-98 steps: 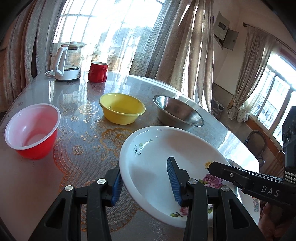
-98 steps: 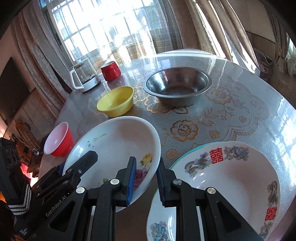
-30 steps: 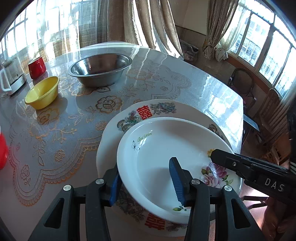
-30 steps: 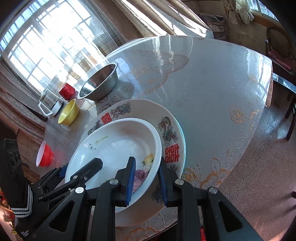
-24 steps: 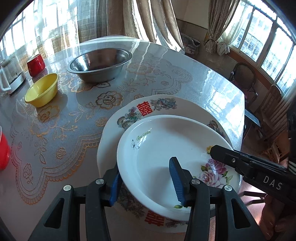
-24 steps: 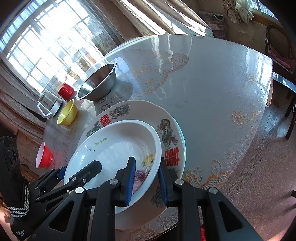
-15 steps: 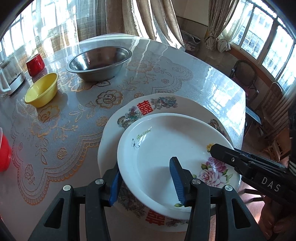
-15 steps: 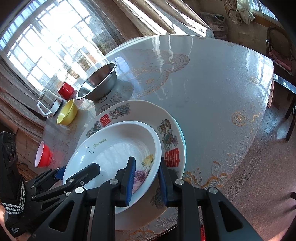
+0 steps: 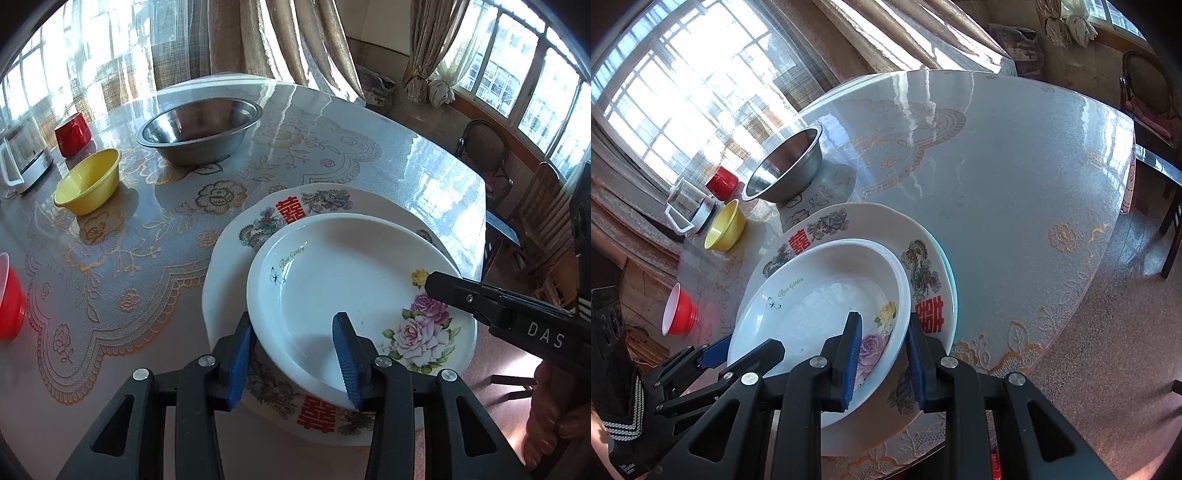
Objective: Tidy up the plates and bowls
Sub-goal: 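Open the right tool to release the floral plate and withdraw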
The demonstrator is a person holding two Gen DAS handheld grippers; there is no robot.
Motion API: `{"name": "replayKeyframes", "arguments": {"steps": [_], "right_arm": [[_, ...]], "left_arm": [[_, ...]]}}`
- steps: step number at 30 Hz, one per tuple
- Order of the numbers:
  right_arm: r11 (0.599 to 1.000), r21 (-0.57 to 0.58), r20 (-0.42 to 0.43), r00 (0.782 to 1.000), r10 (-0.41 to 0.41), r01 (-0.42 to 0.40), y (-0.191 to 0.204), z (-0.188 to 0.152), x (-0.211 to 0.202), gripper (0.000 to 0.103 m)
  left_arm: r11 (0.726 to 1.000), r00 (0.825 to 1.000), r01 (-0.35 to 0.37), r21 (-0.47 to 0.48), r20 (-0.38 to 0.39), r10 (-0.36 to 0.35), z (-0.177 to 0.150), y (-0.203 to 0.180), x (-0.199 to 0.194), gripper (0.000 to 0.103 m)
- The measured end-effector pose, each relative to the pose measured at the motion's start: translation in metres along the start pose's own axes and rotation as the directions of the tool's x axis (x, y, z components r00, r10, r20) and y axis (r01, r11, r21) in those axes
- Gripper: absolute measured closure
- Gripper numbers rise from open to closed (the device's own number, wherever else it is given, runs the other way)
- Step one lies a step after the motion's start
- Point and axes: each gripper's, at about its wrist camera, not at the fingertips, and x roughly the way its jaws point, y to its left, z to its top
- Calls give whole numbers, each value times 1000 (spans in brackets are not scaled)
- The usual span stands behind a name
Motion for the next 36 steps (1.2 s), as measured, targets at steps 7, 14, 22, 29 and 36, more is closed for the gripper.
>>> {"name": "replayKeyframes", "arguments": {"steps": [7, 14, 22, 29, 36], "right_arm": [[999, -37, 9, 1000, -25, 25, 1, -2, -5, 78], [956, -227, 49, 983, -179, 185, 32, -6, 2, 66], [976, -177, 47, 991, -121, 128, 17, -5, -14, 66], [978, -186, 15, 996, -87, 88, 21, -12, -6, 66], [980, -177, 17, 995, -94, 96, 23, -14, -8, 66]], "left_arm": [[1000, 1000, -2, -3, 13, 2, 1, 3, 3, 70], [999, 999, -32, 3, 30, 32, 1, 4, 3, 71], [996, 995, -80, 37, 64, 77, -2, 1, 1, 72], [998, 996, -61, 29, 71, 59, -3, 6, -1, 72], [992, 990, 91, -83, 113, -82, -8, 24, -18, 42]]}}
